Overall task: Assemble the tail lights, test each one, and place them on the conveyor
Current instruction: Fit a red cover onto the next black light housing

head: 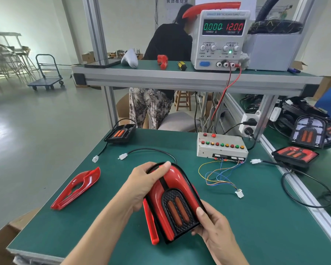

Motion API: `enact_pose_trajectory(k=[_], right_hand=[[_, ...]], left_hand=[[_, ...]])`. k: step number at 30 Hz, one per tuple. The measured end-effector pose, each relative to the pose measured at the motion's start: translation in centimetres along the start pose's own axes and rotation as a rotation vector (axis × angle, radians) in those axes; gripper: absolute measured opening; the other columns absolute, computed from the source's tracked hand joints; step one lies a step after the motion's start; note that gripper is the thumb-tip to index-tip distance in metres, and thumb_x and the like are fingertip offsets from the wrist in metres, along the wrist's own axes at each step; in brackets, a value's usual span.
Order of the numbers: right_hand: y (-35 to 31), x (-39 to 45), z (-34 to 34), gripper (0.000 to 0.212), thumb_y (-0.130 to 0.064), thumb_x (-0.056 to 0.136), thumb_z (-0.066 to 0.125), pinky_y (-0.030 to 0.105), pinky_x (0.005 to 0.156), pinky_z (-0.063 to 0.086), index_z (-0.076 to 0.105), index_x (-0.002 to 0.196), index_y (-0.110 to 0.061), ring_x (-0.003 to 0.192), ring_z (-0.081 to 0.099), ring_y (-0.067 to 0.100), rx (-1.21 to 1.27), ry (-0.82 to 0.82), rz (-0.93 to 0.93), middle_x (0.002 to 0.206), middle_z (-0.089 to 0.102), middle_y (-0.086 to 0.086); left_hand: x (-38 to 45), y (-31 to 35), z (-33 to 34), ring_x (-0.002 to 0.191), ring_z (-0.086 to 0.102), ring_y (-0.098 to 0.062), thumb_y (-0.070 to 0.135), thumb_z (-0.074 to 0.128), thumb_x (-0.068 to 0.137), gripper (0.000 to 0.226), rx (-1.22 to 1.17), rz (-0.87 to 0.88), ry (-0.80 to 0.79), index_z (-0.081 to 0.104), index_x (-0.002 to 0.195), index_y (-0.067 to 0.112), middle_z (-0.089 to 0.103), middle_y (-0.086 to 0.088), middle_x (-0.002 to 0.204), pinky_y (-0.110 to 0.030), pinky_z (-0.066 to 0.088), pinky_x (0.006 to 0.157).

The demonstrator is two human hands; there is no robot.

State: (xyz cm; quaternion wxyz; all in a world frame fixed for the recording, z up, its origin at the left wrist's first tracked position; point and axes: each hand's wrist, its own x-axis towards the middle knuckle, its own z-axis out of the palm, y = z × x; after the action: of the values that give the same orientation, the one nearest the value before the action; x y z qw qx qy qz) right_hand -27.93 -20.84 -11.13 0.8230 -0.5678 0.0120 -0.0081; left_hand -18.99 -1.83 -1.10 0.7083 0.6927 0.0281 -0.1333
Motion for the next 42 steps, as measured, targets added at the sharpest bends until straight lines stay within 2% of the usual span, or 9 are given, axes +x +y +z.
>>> enact_pose_trajectory(k=[5, 11, 18, 25, 29, 31, 33, 37, 42], right_hand=[[0.5, 0.1, -0.1, 0.045, -0.024, 0.081, 0.065, 0.028, 0.052, 0.051, 0.071, 0.122, -0.005, 0.064, 0.058, 0.019, -0.013, 0.015, 0.013, 0.086, 0.07, 0.018], [0.7, 0.0, -0.5, 0.035, -0.035, 0.089, 0.071, 0.03, 0.062, 0.053, 0.074, 0.123, -0.027, 0.07, 0.055, 0.027, -0.065, -0.013, -0.005, 0.101, 0.067, 0.027], [0.8, 0.1, -0.5, 0.037, -0.027, 0.085, 0.069, 0.03, 0.062, 0.055, 0.076, 0.121, -0.021, 0.076, 0.061, 0.021, -0.046, 0.014, -0.012, 0.115, 0.053, 0.036], [-0.4, -0.6, 0.7, 0.022, -0.026, 0.093, 0.065, 0.028, 0.056, 0.051, 0.081, 0.104, -0.034, 0.061, 0.058, 0.017, -0.32, 0.058, -0.035, 0.088, 0.06, 0.004], [-1.7, -0.8, 1.2, 0.037, -0.071, 0.089, 0.051, 0.018, 0.067, 0.041, 0.074, 0.081, -0.044, 0.068, 0.054, 0.008, -0.806, 0.16, -0.241, 0.085, 0.053, -0.011], [-2.7, -0.3, 1.9, 0.043, -0.077, 0.084, 0.045, 0.017, 0.077, 0.044, 0.074, 0.094, -0.046, 0.088, 0.06, 0.007, -0.882, 0.183, -0.29, 0.094, 0.059, -0.015], [-3.6, 0.5, 2.8, 0.047, -0.081, 0.083, 0.041, 0.017, 0.083, 0.045, 0.071, 0.104, -0.051, 0.099, 0.062, 0.003, -0.837, 0.145, -0.254, 0.101, 0.066, -0.021], [-4.2, 2.1, 3.8, 0.057, -0.088, 0.079, 0.041, 0.025, 0.077, 0.052, 0.069, 0.097, -0.042, 0.081, 0.065, 0.002, -0.765, 0.124, -0.148, 0.087, 0.073, -0.017], [-4.2, 2.0, 3.7, 0.051, -0.079, 0.08, 0.053, 0.01, 0.064, 0.046, 0.072, 0.09, -0.033, 0.069, 0.061, -0.002, -0.598, 0.079, -0.109, 0.079, 0.072, -0.01]], left_hand=[[0.1, 0.1, -0.3, 0.073, 0.07, -0.02, 0.035, 0.085, 0.075, 0.035, 0.0, 0.0, -0.015, 0.075, 0.096, 0.009, 0.077, -0.013, 0.089, -0.029, 0.057, 0.064], [0.1, -0.3, 0.1, 0.067, 0.07, -0.019, 0.027, 0.084, 0.079, 0.03, -0.036, 0.008, 0.02, 0.074, 0.096, 0.005, 0.076, -0.012, 0.083, -0.026, 0.056, 0.058], [0.1, -0.7, 0.1, 0.065, 0.07, -0.021, 0.024, 0.085, 0.079, 0.027, -0.072, 0.008, 0.039, 0.074, 0.094, 0.004, 0.075, -0.014, 0.082, -0.027, 0.056, 0.058], [-0.3, -0.6, -0.2, 0.071, 0.072, -0.02, 0.028, 0.084, 0.079, 0.026, -0.044, 0.03, 0.034, 0.076, 0.094, 0.007, 0.077, -0.014, 0.087, -0.027, 0.057, 0.062], [-0.7, -0.7, -0.5, 0.069, 0.07, -0.019, 0.025, 0.084, 0.08, 0.023, -0.028, 0.031, 0.016, 0.076, 0.092, 0.007, 0.076, -0.011, 0.083, -0.026, 0.056, 0.061], [-0.9, -0.7, -0.3, 0.069, 0.07, -0.018, 0.025, 0.084, 0.08, 0.024, -0.008, 0.036, 0.002, 0.075, 0.092, 0.007, 0.076, -0.01, 0.082, -0.025, 0.055, 0.06], [-1.0, -0.7, 0.3, 0.069, 0.069, -0.016, 0.025, 0.084, 0.08, 0.025, 0.03, 0.051, -0.016, 0.074, 0.093, 0.006, 0.076, -0.009, 0.082, -0.025, 0.055, 0.061], [-1.5, -0.8, 1.2, 0.071, 0.068, -0.016, 0.026, 0.084, 0.081, 0.026, 0.049, 0.081, -0.064, 0.074, 0.093, 0.006, 0.074, -0.009, 0.082, -0.027, 0.057, 0.066], [-1.9, -1.1, 1.4, 0.073, 0.068, -0.016, 0.036, 0.08, 0.085, 0.028, 0.028, 0.06, -0.14, 0.074, 0.093, 0.009, 0.074, -0.007, 0.083, -0.025, 0.056, 0.066]])
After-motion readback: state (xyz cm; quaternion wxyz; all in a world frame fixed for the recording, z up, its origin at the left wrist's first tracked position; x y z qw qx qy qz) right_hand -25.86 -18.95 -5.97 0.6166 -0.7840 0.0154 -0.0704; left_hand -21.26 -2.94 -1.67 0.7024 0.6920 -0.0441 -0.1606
